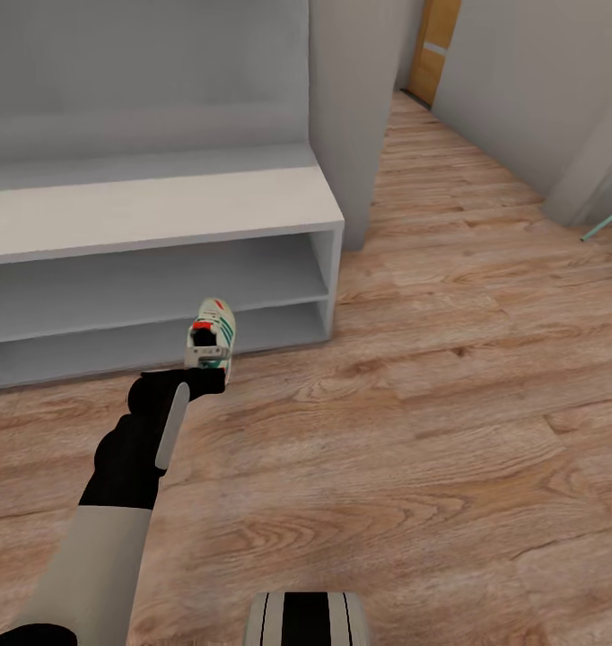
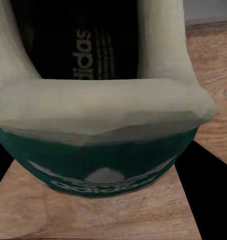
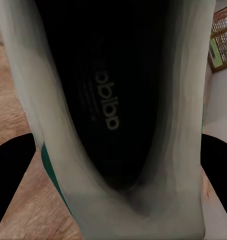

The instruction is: Pick up the two gym shoes and the two sandals from the corridor floor and place them onto the hallstand (shoe rack) in the corridor, making sure they are on the rack and not on the floor. Arrange them so the two gym shoes are next to each other and the two sandals are next to each other.

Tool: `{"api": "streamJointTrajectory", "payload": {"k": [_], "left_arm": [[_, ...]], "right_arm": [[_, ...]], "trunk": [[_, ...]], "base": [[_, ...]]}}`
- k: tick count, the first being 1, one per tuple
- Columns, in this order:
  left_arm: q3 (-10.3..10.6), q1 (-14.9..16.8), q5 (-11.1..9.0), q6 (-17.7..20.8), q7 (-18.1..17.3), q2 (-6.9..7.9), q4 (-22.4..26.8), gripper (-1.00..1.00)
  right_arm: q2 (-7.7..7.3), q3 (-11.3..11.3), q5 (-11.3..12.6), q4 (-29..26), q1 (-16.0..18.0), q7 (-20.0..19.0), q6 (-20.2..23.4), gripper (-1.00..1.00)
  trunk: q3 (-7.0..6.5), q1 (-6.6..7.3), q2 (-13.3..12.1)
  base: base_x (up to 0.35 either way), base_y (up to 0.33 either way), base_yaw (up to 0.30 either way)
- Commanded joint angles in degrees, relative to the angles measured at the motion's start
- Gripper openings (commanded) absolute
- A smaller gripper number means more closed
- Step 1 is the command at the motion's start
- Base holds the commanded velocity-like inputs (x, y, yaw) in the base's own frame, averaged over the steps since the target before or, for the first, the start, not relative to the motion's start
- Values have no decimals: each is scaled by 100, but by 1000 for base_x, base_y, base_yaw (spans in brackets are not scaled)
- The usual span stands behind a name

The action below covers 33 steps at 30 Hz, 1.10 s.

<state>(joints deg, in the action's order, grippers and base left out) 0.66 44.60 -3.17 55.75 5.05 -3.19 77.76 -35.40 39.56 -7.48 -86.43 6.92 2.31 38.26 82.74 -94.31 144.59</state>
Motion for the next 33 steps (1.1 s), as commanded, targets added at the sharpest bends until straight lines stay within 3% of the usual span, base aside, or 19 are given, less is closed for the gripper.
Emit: {"api": "streamJointTrajectory", "payload": {"k": [1, 8, 15, 33], "left_arm": [[4, 4, -36, 22, 53, -2, 3, -100], [-3, 5, -35, 22, 57, -6, 3, -100], [-8, 5, -43, 16, 58, -6, -6, -100], [-24, -4, -52, 15, 54, -6, -66, -100]], "right_arm": [[-2, -1, -52, -6, 1, -11, 33, -100], [-2, -1, -52, -6, 0, -11, 33, -100], [0, -1, -60, -7, -5, -11, 25, -100], [3, -1, -60, -6, -6, -11, 24, -100]], "trunk": [[8, 1, 2], [32, 1, 2], [37, 1, 2], [37, 1, 2]], "base": [[0, 0, 253], [45, 0, 224], [287, -51, 46], [243, -228, 0]]}}
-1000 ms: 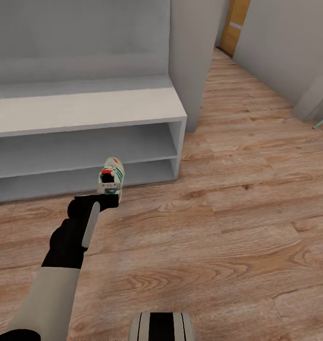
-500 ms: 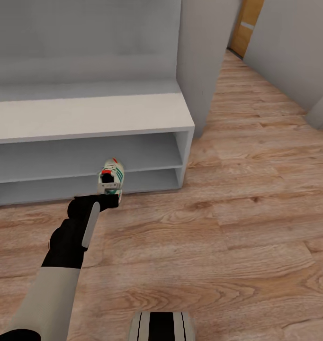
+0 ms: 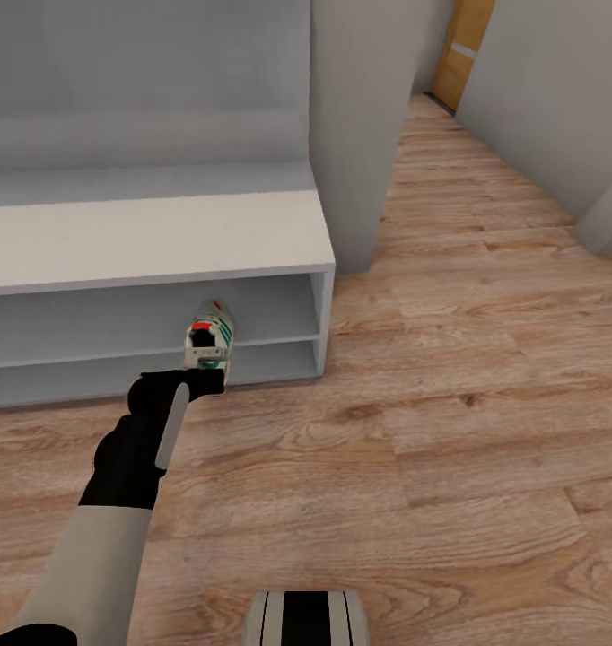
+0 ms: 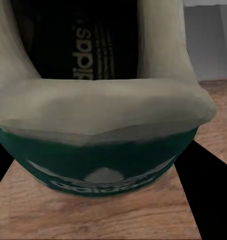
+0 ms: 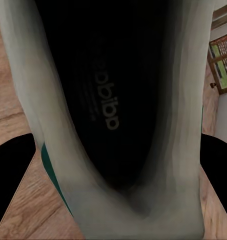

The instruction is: Pick up the two gym shoes and the two sandals from the corridor floor and place them onto the hallstand (shoe rack) in the corridor, making sure they are on the rack and not on the floor. Arrange them so the two gym shoes are next to each other and the two sandals are next to each other.

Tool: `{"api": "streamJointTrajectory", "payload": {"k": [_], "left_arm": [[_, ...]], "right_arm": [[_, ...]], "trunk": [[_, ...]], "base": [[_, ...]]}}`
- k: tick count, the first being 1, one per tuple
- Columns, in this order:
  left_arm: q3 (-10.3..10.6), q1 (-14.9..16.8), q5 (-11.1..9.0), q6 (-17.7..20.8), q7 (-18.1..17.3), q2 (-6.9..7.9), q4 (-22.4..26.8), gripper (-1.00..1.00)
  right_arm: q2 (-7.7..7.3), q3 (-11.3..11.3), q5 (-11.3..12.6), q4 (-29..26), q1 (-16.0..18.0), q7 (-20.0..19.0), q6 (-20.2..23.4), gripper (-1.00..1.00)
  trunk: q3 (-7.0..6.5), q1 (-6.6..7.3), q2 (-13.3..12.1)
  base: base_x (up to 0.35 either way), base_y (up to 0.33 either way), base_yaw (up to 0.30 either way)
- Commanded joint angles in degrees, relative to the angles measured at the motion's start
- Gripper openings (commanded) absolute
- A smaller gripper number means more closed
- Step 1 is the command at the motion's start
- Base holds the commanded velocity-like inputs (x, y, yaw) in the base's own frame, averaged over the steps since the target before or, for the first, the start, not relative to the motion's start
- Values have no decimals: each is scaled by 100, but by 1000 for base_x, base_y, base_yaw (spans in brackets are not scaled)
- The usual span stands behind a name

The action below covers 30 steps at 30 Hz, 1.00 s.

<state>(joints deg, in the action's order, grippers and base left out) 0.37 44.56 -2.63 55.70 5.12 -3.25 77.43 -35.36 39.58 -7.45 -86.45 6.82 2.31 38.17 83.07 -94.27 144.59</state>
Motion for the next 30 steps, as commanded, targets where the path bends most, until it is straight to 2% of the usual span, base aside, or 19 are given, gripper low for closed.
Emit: {"api": "streamJointTrajectory", "payload": {"k": [1, 6, 17, 21, 30], "left_arm": [[1, 0, -106, 20, 45, -1, -69, -100], [-3, 0, -106, 14, 42, 1, -186, -100], [-13, 0, -98, -28, 38, 28, -237, -100], [-11, 0, -97, -162, 34, 32, -248, -100], [-22, 0, -97, -610, 33, 38, -673, -100]], "right_arm": [[-1, -3, -63, -4, 4, -11, 32, -100], [1, -3, -63, -4, 3, -11, 32, -100], [3, -3, -63, -5, 3, -11, 32, -100], [3, -3, -63, -4, 3, -11, 32, -100], [3, -1, -64, -5, 3, -11, 32, -100]], "trunk": [[4, -3, 1], [4, -3, 1], [4, -3, 1], [4, -3, 1], [4, -3, 1]], "base": [[329, -127, 0], [253, -72, 0], [26, -6, 0], [1, 0, 0], [0, 0, 0]]}}
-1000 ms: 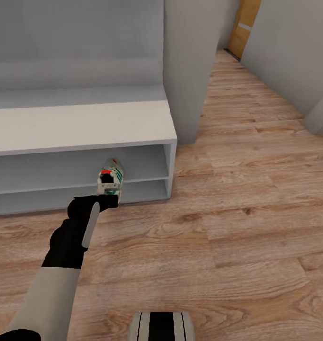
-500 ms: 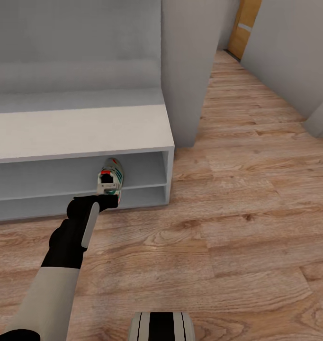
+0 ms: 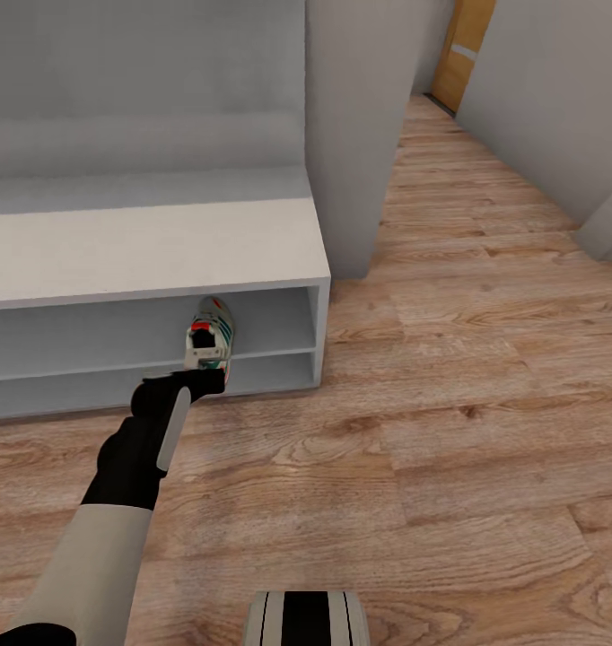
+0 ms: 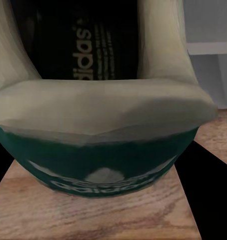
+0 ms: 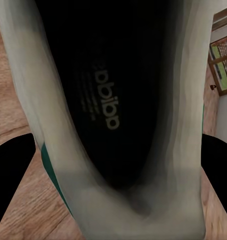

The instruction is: Pick up the two gym shoes and the two sandals from the corridor floor and place them onto the hallstand (shoe rack) in the corridor, making sure they are on the rack and not on the floor. Arrange them so the two gym shoes are next to each other and the two sandals are next to each other.

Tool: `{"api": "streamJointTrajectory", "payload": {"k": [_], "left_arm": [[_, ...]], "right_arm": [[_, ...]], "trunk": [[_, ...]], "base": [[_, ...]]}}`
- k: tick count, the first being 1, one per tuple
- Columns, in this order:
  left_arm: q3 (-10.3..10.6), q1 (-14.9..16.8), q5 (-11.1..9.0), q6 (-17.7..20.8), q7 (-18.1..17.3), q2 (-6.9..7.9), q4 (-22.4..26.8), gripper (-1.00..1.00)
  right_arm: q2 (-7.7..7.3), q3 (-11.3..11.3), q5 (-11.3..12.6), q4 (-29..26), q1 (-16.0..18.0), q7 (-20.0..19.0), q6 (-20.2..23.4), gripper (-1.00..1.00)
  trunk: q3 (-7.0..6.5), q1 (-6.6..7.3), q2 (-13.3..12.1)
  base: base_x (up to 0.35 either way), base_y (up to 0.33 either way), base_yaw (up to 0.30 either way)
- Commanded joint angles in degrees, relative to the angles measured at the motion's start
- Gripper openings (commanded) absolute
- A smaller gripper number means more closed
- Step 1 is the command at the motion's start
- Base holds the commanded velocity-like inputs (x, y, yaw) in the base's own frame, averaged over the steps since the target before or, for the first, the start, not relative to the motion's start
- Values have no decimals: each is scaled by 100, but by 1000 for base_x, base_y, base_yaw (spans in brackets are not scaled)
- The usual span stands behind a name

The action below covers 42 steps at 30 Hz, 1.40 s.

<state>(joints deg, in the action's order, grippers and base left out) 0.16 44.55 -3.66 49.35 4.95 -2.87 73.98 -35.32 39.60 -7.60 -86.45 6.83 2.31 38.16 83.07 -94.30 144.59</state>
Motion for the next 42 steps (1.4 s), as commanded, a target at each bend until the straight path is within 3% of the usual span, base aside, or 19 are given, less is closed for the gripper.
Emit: {"api": "streamJointTrajectory", "payload": {"k": [1, 18, 42], "left_arm": [[-2, 1, 5, -8, 50, 1, -342, -100], [1, 1, 14, -139, 59, -3, -394, -100], [2, 6, 14, -137, 59, -3, -393, -100]], "right_arm": [[-2, -1, -48, -5, 2, -11, 33, -100], [-3, 0, -47, -4, 4, -11, 33, -100], [-2, -5, -48, -3, 2, -11, 33, -100]], "trunk": [[4, 0, 1], [4, 0, 1], [4, 0, 1]], "base": [[0, 0, 0], [13, 0, 0], [284, 0, 0]]}}
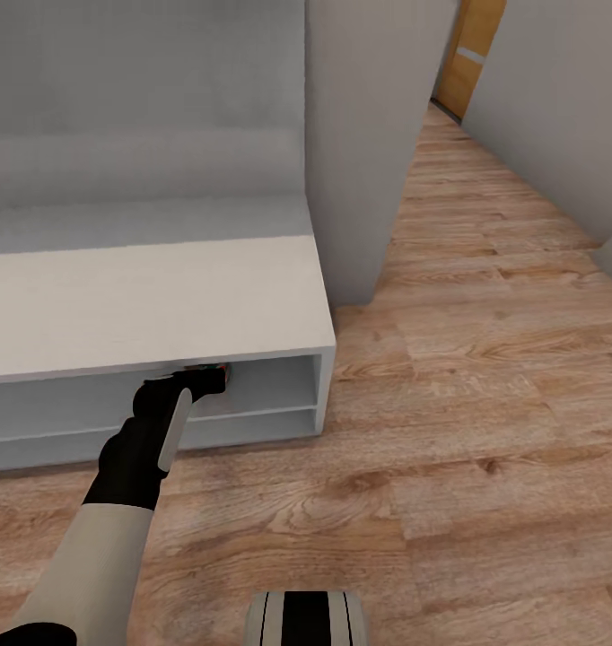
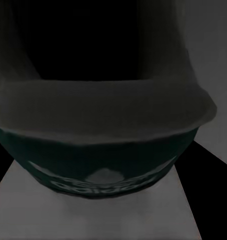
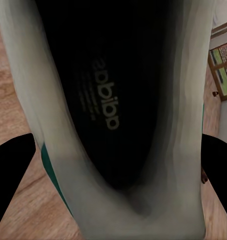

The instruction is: Pick up the two gym shoes and the two sandals from the corridor floor and place them onto the hallstand (shoe rack) in the corridor, making sure they are on the rack and not on the floor. Arrange them so the two gym shoes are next to each other and the two sandals are next to each other.

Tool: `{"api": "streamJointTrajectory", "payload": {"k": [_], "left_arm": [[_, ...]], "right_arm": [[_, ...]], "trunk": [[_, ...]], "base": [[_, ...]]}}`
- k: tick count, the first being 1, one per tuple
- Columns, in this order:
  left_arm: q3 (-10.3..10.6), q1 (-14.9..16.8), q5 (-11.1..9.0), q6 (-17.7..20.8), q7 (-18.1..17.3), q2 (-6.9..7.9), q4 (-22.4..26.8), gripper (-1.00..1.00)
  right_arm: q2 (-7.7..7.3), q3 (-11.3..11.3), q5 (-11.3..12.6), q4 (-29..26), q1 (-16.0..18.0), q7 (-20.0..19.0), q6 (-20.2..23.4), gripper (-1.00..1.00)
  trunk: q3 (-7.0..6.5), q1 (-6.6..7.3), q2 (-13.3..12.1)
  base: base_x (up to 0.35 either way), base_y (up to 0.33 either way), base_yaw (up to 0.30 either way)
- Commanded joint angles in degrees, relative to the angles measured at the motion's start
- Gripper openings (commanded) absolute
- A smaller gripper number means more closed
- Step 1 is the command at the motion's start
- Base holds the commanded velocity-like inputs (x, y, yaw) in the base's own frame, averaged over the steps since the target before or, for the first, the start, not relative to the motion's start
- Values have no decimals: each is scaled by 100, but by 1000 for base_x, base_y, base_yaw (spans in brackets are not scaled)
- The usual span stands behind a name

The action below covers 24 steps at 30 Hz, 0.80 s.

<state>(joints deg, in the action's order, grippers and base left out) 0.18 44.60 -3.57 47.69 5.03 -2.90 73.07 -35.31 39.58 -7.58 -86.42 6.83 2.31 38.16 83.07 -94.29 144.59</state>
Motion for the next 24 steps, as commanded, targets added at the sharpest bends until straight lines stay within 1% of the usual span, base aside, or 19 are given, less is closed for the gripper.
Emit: {"api": "streamJointTrajectory", "payload": {"k": [1, 23, 24], "left_arm": [[0, 2, 5, 30, 50, 0, -302, -100], [-9, -1, 5, 23, 43, 12, -311, -100], [-10, -2, 5, 22, 43, 13, -311, 100]], "right_arm": [[-2, -3, -50, -6, 3, -11, 34, -100], [-2, -3, -50, -6, 3, -11, 34, -100], [-2, -3, -50, -6, 3, -11, 34, -100]], "trunk": [[4, -1, 1], [4, -1, 1], [4, -1, 1]], "base": [[58, 0, 0], [7, 0, 0], [0, 0, 0]]}}
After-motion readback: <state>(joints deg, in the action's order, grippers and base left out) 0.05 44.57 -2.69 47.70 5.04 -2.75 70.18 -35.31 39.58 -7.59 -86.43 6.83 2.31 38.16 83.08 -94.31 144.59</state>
